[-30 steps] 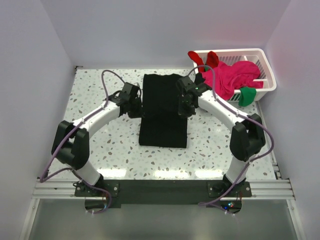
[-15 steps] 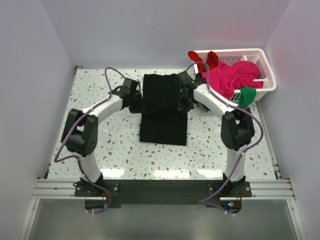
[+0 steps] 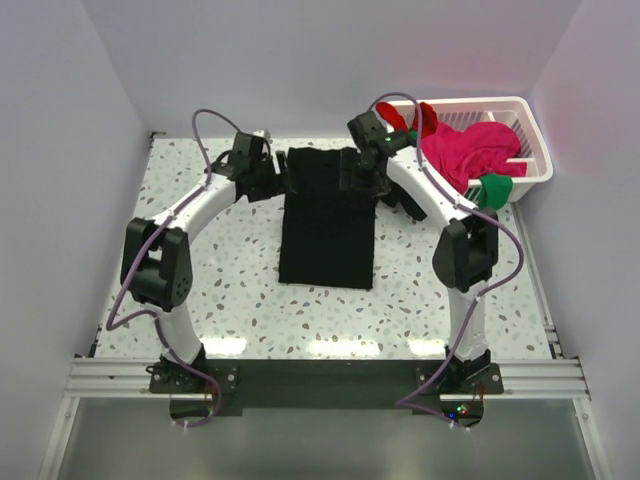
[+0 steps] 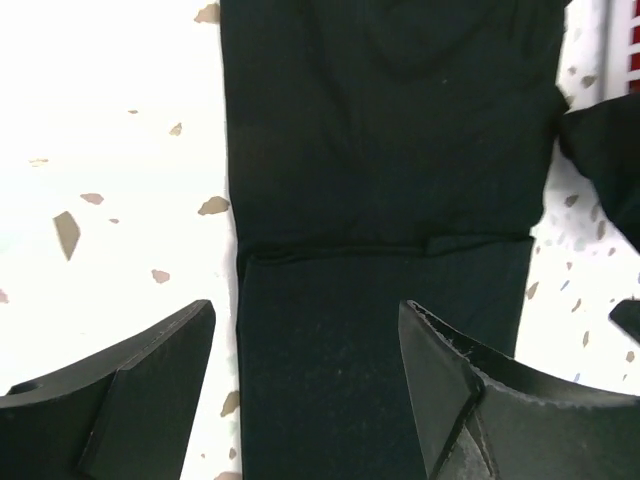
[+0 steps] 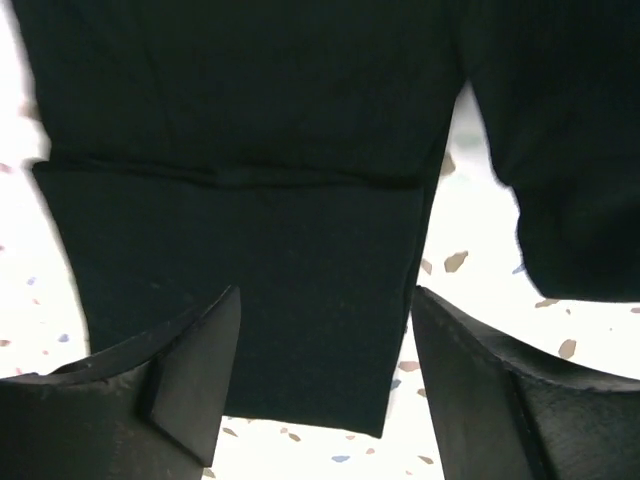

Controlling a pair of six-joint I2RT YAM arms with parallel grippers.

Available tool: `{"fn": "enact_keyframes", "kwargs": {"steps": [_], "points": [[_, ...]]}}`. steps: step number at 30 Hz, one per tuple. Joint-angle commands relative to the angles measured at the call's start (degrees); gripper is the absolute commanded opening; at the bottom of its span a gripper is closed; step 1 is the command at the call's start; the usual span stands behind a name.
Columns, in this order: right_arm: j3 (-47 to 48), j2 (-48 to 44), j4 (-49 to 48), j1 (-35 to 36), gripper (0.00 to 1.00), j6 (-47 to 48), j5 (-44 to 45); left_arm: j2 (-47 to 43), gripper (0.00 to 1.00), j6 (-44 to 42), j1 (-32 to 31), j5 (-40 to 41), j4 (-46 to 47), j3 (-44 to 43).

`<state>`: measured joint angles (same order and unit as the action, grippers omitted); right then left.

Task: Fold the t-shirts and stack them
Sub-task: Fold the tshirt

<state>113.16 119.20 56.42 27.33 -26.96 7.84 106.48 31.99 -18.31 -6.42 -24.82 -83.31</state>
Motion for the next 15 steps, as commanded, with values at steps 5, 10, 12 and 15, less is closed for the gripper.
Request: {"fn": "enact_keyframes", "kwargs": {"steps": [5, 10, 12, 15], "points": [[-2.2, -9.5, -0.3, -0.3, 0.74, 0.9, -1.2, -11.5, 0.79, -2.5, 0.6, -1.9, 4.9, 7.1], [-21.6, -20.0, -8.3, -0.3, 0.74, -1.8, -4.8, -18.5, 0.79, -0.8, 0.5, -3.4, 7.3, 20.2], [-27.2, -22.6, -10.4, -0.3, 0.73, -3.5, -7.2, -20.9, 0.79, -0.3, 0.5, -3.6, 7.7, 24.7], [-37.6, -27.1, -14.8, -0.2, 0.72, -6.1, -10.2, -23.8, 0.79, 0.6, 0.5, -4.0, 8.0, 30.1]]}}
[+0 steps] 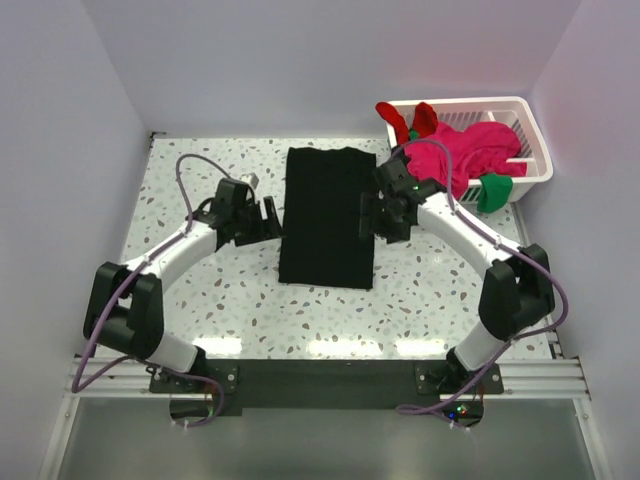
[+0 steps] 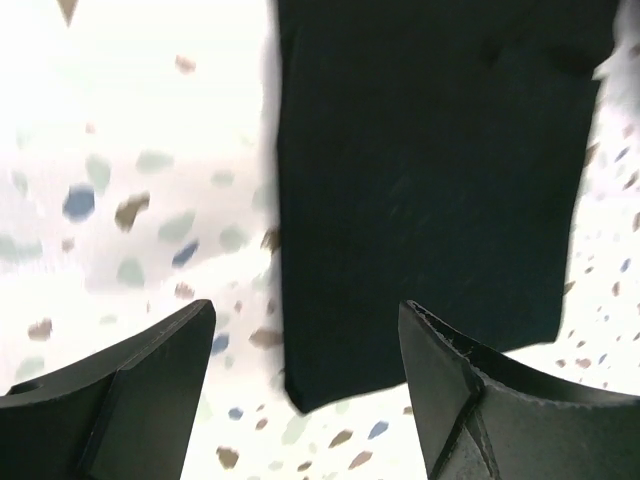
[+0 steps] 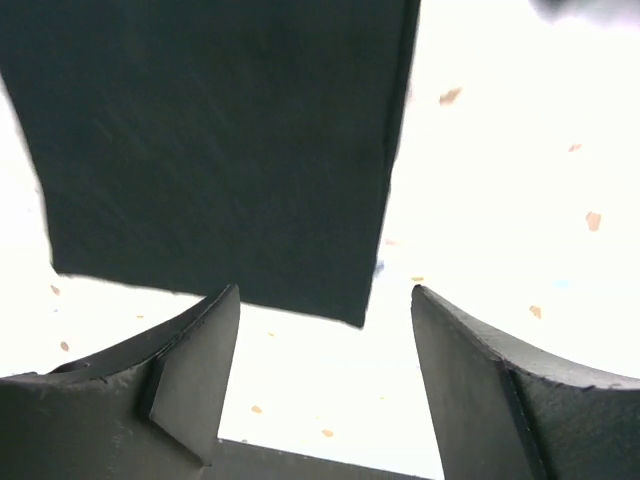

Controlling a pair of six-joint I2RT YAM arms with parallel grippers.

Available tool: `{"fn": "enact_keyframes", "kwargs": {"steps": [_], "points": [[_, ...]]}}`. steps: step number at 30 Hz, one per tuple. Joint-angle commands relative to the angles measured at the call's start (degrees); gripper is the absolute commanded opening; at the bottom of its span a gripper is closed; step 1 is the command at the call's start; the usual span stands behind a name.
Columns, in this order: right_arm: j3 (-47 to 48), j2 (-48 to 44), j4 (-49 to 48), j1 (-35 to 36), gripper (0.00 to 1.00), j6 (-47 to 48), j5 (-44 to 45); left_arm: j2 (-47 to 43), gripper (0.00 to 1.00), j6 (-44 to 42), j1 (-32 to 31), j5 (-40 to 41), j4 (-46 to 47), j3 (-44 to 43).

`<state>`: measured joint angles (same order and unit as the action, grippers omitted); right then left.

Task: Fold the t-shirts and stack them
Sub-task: Fold the tshirt

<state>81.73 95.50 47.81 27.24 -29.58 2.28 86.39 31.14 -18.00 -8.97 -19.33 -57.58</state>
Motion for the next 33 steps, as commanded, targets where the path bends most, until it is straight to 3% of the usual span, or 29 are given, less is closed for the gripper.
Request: {"fn": "enact_keyframes", "kwargs": {"steps": [1, 7, 11, 22, 33], "points": [[-8.5, -4.3, -7.9, -0.1, 0.72, -4.0, -5.1, -4.2, 0.79, 1.6, 0.1, -1.5, 2.7, 5.7], [-22.2, -9.2, -13.1, 0.3, 0.67, -7.4, -7.6, -8.1, 0.77, 4.9, -0.1, -5.1, 6.3, 16.3], [-27.6, -9.5, -15.6, 0.4, 0.57, -8.7, -8.7, -8.9, 0.77, 5.3, -0.1, -6.0, 6.8, 19.2], [-28.8, -6.6, -17.0, 1.0, 0.44, -9.2, -10.2, -9.2, 0.77, 5.5, -0.2, -6.9, 7.2, 19.7], [-29.7, -3.3, -17.6, 3.3, 0.42, -10.4, -10.2, -8.8, 0.75, 5.2, -1.1, -7.6, 6.6, 19.4]]}}
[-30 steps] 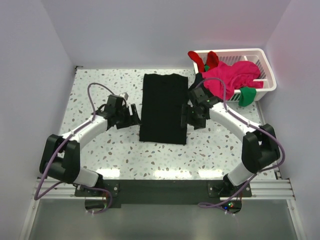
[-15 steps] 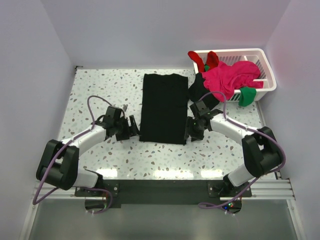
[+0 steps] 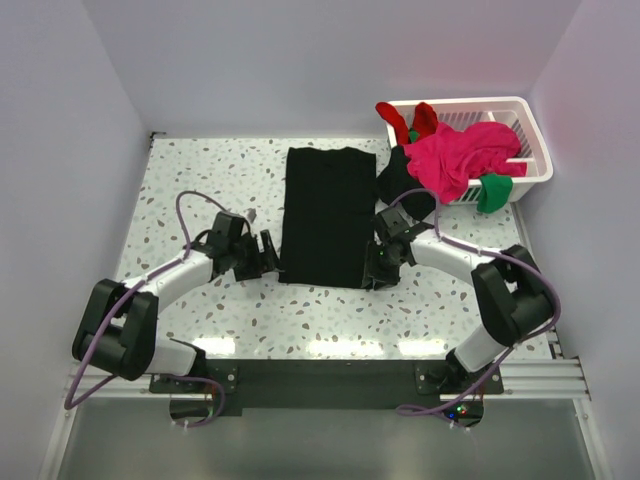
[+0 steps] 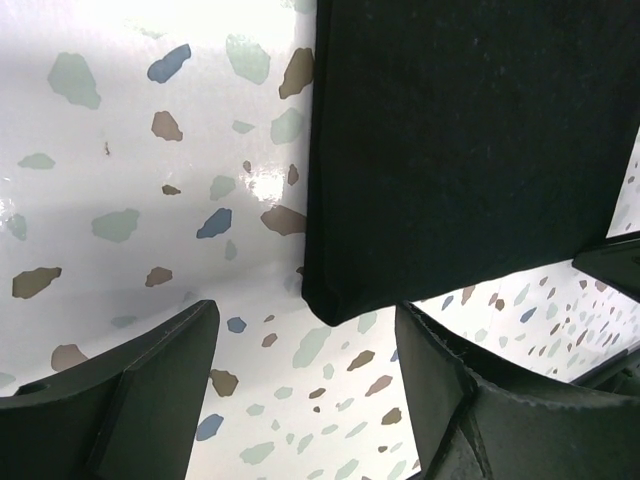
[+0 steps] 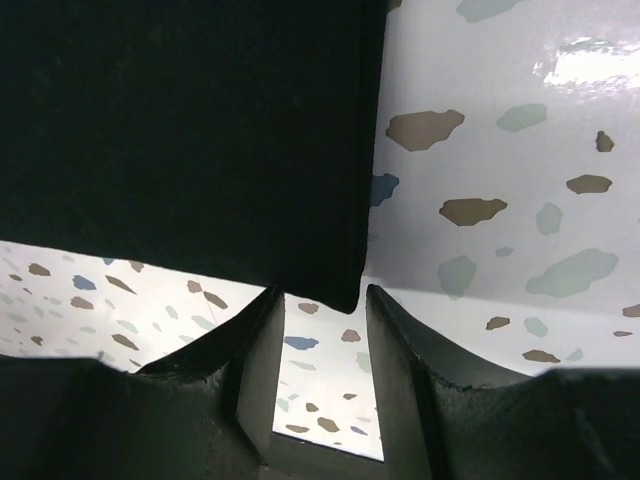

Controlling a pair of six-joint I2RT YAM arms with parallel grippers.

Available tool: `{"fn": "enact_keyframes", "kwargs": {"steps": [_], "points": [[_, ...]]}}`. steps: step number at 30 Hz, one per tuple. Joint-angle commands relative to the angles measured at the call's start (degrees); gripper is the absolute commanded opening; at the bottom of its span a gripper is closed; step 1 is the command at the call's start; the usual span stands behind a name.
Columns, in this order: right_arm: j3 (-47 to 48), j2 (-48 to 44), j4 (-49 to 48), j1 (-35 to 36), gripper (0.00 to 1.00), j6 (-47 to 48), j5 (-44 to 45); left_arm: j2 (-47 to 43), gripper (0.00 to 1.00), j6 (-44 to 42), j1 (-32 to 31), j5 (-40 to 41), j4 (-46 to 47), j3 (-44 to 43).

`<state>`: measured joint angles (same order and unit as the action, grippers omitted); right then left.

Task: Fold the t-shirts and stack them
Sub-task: Fold the tshirt

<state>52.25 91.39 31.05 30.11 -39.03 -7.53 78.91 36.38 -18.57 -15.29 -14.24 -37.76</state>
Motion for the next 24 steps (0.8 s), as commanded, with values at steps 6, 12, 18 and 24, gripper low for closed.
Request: {"fn": "enact_keyframes", "kwargs": {"steps": [6, 12, 18, 24], "points": [[-0.8, 1.2, -0.6, 0.3, 0.39, -1.1, -0.1, -1.1, 0.75, -0.3, -1.2, -0.6, 0.0, -1.4], [-0.9, 1.5, -1.1, 0.5, 0.28, -1.1, -0.6, 0.1, 0.71, -0.5, -1.6, -1.3, 0.1, -1.6], [-0.5, 2.4, -1.2, 0.6, 0.19, -1.1, -1.2, 2.5, 0.64, -0.6, -2.7, -2.5, 0.9, -1.9], [0.0, 2.2, -0.7, 0.7, 0.18, -1.1, -1.1, 4.3, 0.57, -0.3, -3.9, -2.6, 1.1, -2.8]]}}
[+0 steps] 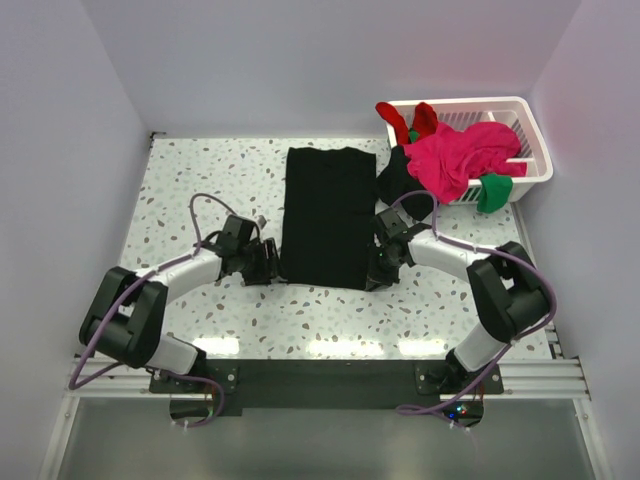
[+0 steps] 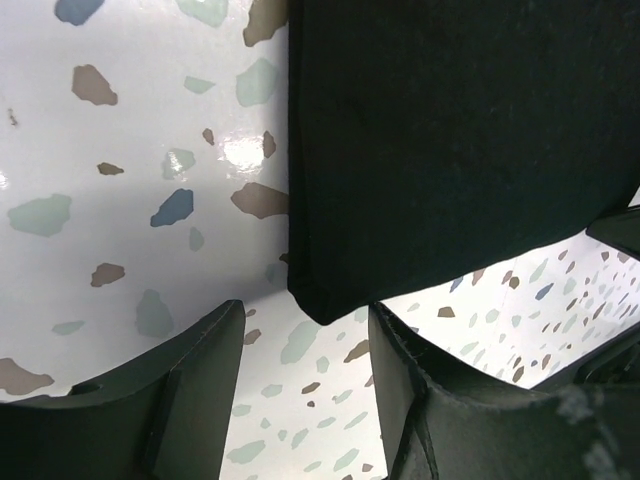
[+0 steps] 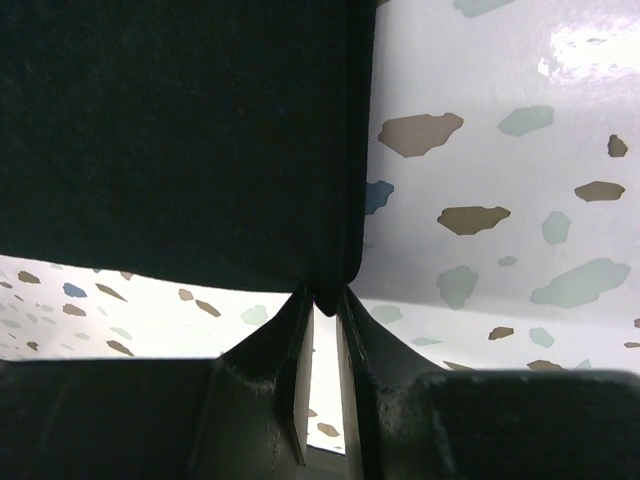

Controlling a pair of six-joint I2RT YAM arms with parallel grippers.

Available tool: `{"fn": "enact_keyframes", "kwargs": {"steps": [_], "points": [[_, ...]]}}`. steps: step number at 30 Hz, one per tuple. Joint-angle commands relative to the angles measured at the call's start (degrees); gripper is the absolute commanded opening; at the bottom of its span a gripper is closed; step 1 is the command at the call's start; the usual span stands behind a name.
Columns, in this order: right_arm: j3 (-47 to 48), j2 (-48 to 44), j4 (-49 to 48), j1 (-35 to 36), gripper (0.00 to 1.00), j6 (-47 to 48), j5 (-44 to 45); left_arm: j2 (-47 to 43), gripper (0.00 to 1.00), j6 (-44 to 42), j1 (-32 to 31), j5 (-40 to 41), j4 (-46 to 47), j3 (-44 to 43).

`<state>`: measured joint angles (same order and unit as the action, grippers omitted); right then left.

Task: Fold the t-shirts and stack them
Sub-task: Fold the tshirt

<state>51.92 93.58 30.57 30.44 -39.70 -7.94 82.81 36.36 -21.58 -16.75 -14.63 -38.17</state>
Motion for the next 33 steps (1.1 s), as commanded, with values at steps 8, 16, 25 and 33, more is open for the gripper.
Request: {"fn": "enact_keyframes", "kwargs": {"steps": [8, 16, 25, 33], "points": [[0.4, -0.6, -0.2, 0.6, 0.16, -0.3, -0.7, 3.2, 0.46, 0.6, -1.4, -0.8, 2.7, -2.1], [1.0, -0.4, 0.2, 0.6, 0.11, 0.3, -0.9, 4.1, 0.1, 0.9, -1.8, 0.9, 4.7, -1.8], [2.2, -2.1, 3.6, 0.7, 0.0, 1.6, -0.5, 1.0, 0.0, 0.6, -2.1, 3.0, 0.8, -0.7], [1.0, -8.9, 9.3, 1.8, 0.0, 1.6, -0.8, -7.1, 0.0, 1.5, -2.1, 3.7, -7.4, 0.6]]}}
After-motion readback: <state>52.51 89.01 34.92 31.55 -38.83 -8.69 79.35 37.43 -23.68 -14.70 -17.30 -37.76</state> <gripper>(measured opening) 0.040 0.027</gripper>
